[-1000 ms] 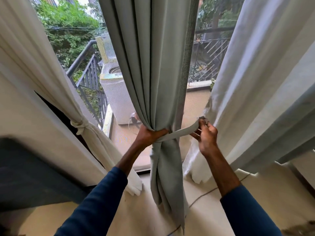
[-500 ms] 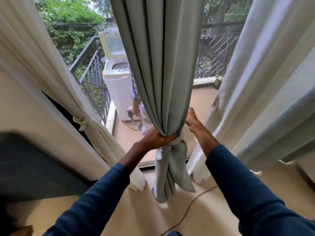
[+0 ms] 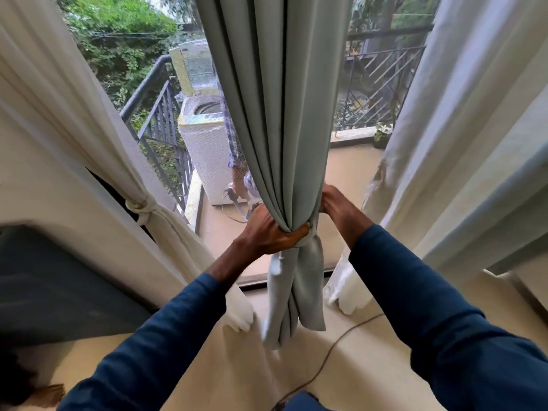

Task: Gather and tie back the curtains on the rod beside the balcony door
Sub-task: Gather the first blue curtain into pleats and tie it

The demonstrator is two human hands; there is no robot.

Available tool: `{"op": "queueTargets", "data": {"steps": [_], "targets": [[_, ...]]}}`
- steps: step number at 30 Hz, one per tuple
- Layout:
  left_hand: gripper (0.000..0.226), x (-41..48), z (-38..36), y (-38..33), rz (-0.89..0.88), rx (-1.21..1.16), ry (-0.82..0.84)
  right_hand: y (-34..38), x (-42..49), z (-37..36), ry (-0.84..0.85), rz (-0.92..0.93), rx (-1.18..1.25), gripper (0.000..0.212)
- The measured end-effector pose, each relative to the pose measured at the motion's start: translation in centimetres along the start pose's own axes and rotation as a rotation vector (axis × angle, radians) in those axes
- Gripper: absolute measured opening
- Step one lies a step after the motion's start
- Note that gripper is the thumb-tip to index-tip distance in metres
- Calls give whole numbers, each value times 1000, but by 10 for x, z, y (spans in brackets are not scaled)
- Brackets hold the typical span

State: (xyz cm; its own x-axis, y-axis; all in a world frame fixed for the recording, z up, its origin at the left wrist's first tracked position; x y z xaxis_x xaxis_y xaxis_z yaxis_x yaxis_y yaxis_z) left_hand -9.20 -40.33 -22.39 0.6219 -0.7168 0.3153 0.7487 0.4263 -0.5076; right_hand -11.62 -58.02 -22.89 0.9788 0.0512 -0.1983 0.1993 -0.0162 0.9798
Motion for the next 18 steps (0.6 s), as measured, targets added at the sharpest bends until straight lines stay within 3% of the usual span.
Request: {"op": "queueTargets", "data": {"steps": [3, 7, 10, 13, 16, 18], "targets": [[57, 6, 2, 7, 28, 112, -6, -6, 15, -8, 173, -194, -57, 18], [64, 11, 9, 14, 61, 127, 3, -20, -14, -11, 233, -178, 303, 42], [82, 17, 13, 18, 134, 209, 63, -35, -29, -16, 253, -15, 7, 45], [88, 20, 15, 14, 189, 397, 60, -31, -22, -19, 100, 105, -212, 44], [90, 19, 16, 16, 192, 314, 152, -28, -20, -19, 17, 251, -373, 50], [75, 15, 19, 16, 153, 228, 284, -36, -20, -13, -19, 261, -344, 48]]}}
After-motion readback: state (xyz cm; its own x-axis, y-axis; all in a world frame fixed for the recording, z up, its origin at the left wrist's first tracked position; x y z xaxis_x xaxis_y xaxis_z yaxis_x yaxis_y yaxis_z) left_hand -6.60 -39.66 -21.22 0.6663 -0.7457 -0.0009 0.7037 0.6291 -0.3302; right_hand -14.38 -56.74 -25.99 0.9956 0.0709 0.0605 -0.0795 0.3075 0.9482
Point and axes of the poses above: each hand's wrist, its own x-axis towards the middle knuckle, its own z-axis out of the back of the hand, y = z × x, the point moved 2 cm from there along x, towards the middle knuckle, and after that the axes turned 5 degrees about y, right-handed, at the moved point
